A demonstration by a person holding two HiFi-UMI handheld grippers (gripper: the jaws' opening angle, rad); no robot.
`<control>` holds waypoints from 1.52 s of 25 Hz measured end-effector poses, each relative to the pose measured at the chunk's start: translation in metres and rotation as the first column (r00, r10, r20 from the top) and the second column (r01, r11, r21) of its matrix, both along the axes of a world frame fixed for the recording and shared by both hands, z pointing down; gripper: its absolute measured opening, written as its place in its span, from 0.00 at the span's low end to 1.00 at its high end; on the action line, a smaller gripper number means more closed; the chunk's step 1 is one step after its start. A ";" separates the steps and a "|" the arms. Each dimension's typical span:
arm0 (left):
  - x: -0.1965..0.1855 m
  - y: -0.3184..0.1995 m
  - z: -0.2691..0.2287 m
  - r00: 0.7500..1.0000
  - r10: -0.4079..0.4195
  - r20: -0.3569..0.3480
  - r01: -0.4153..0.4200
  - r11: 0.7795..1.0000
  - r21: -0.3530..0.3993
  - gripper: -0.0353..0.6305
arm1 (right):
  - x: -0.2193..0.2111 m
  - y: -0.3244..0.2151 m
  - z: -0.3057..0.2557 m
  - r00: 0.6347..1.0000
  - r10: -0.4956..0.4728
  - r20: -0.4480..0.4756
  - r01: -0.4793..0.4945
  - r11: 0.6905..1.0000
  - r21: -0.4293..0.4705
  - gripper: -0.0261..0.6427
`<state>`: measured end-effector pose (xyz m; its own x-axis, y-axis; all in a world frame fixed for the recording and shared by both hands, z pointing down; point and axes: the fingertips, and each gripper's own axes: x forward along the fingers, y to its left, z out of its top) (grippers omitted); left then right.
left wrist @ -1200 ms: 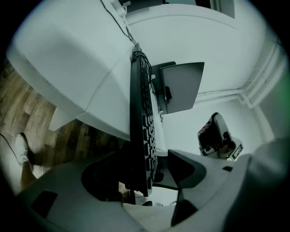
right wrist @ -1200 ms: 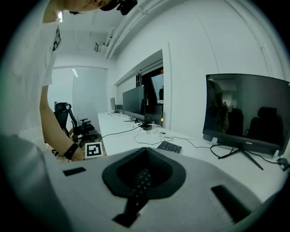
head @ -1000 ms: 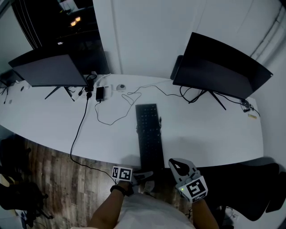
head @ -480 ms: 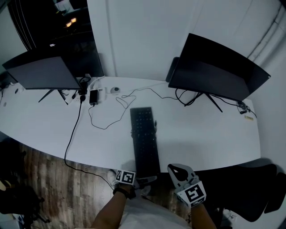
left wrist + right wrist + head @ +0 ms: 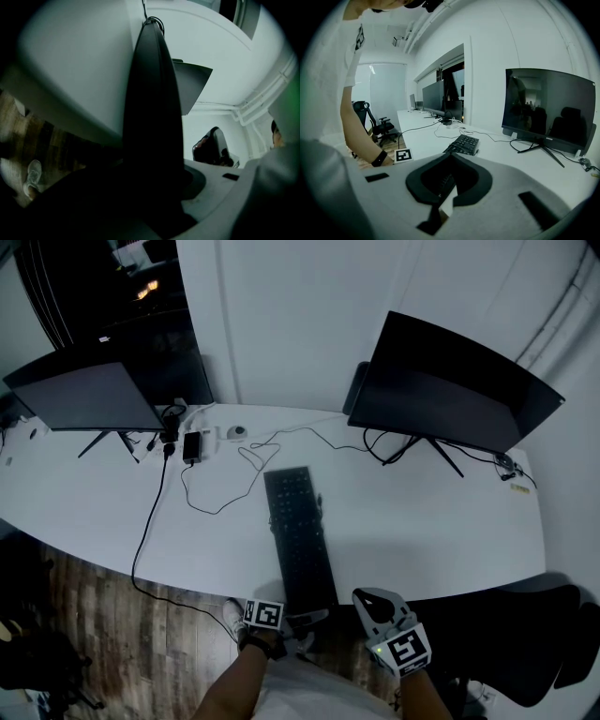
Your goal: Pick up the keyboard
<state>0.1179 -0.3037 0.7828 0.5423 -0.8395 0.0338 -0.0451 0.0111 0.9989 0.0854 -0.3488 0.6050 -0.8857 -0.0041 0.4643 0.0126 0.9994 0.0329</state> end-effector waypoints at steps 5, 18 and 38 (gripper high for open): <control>-0.004 0.004 -0.006 1.000 -0.022 -0.002 0.022 1.000 -0.006 0.20 | 0.001 0.002 -0.005 1.000 -0.005 0.007 0.005 1.000 -0.008 0.04; -0.002 0.015 -0.043 1.000 -0.023 -0.013 0.024 0.999 0.023 0.15 | 0.003 -0.002 -0.017 0.999 0.021 0.044 -0.019 1.000 -0.025 0.04; -0.018 0.032 -0.117 0.961 0.014 0.275 -0.039 0.996 0.084 0.16 | 0.010 -0.028 -0.057 0.981 0.090 0.173 -0.085 0.996 -0.039 0.04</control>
